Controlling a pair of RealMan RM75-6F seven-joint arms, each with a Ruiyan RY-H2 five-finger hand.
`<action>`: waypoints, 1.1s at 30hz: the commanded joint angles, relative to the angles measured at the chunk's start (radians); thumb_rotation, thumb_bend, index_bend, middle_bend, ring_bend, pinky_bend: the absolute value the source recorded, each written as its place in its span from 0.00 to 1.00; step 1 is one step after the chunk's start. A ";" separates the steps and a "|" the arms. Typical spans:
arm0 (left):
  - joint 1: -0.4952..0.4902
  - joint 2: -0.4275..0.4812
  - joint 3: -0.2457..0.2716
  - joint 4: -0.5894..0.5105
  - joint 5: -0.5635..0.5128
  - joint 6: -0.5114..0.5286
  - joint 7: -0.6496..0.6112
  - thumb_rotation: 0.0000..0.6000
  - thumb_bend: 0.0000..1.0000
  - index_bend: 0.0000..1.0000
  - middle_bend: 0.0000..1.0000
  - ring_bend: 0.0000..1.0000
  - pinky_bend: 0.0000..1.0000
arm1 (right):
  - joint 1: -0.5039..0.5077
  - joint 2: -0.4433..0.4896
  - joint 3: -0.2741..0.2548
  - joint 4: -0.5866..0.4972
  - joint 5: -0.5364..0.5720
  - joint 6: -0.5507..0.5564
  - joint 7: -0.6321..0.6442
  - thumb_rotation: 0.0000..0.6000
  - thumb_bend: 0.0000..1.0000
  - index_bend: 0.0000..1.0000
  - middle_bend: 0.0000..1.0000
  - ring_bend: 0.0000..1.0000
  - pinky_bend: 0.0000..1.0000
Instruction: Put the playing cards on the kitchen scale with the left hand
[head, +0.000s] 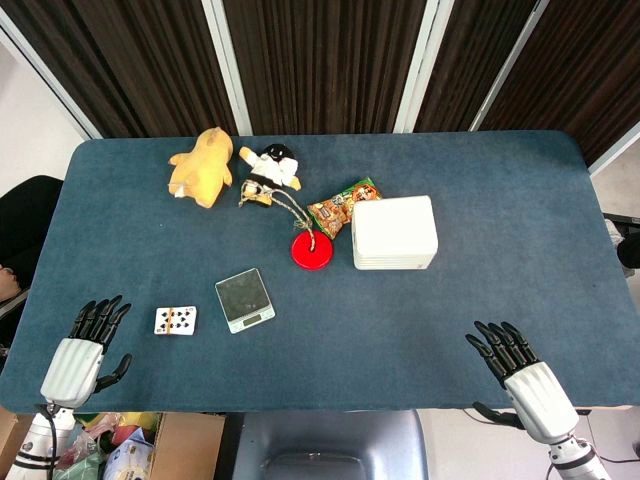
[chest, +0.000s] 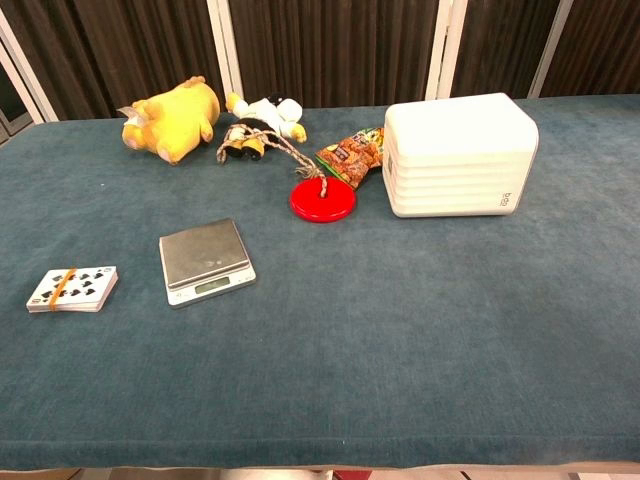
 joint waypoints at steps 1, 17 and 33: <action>0.000 0.001 0.003 -0.002 0.001 -0.004 0.000 1.00 0.37 0.00 0.00 0.00 0.00 | 0.001 0.000 0.001 -0.002 -0.001 0.002 0.005 1.00 0.13 0.00 0.00 0.00 0.00; -0.060 -0.115 0.004 -0.075 -0.107 -0.229 -0.067 1.00 0.43 0.31 0.99 1.00 1.00 | 0.016 -0.013 -0.003 -0.004 -0.007 -0.035 -0.005 1.00 0.13 0.00 0.00 0.00 0.00; -0.144 -0.235 -0.078 -0.079 -0.258 -0.366 0.000 1.00 0.54 0.28 1.00 1.00 1.00 | 0.017 -0.010 -0.005 -0.006 -0.004 -0.031 0.014 1.00 0.13 0.00 0.00 0.00 0.00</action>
